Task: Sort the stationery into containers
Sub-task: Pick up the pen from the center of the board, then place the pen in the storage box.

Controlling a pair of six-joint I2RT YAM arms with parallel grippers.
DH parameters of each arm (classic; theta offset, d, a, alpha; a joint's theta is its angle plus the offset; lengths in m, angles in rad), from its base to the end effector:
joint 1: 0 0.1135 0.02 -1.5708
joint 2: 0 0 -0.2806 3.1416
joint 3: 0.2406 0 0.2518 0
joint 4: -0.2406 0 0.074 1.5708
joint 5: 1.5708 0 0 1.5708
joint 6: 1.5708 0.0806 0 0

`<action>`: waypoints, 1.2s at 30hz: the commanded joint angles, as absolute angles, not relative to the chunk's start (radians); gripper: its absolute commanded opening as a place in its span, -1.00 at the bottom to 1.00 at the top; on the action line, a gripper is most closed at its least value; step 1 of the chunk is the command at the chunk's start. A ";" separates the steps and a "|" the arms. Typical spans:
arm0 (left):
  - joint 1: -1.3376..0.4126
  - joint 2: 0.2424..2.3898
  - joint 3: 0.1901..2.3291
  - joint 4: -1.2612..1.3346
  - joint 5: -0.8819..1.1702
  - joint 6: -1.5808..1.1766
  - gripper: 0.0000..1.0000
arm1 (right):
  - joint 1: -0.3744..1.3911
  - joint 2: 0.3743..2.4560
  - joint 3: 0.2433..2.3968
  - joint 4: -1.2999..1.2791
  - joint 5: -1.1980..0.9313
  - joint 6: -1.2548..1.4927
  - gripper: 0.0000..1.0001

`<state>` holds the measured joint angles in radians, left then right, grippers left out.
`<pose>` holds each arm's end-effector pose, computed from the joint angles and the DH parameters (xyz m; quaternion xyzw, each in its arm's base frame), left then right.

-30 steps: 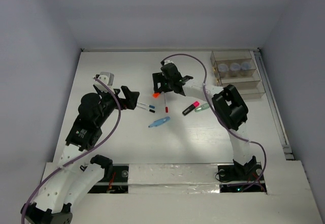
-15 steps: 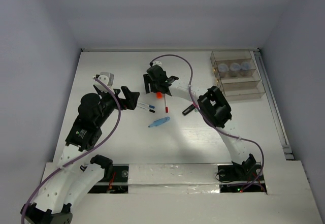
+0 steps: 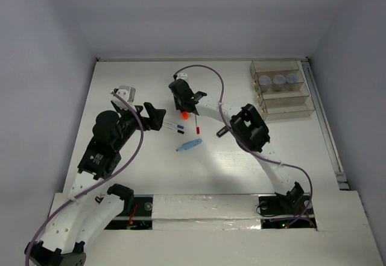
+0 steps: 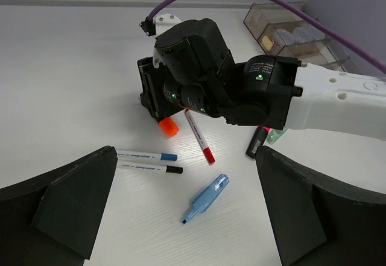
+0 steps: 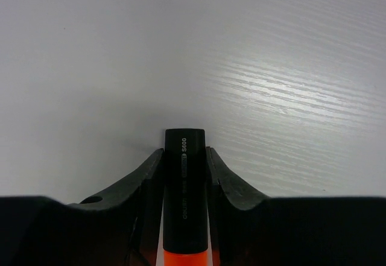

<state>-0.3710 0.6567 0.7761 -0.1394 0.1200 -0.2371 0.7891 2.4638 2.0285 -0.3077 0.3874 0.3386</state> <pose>0.1712 -0.0769 0.3704 0.0896 0.7085 -0.2501 0.6539 0.4408 0.4009 0.1402 -0.1252 0.8930 0.0620 0.4278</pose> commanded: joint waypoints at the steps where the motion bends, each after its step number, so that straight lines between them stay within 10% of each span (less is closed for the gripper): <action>1: -0.367 0.637 0.764 -0.106 0.129 -0.233 0.98 | 0.804 2.496 2.065 -0.327 0.394 0.342 -0.69; 16: -0.367 0.643 0.762 -0.101 0.138 -0.236 0.98 | 0.427 2.043 1.773 0.057 0.201 0.433 -0.81; 36: -0.339 0.670 0.761 -0.106 0.129 -0.227 0.98 | -0.074 2.275 1.835 0.259 0.166 0.750 -0.73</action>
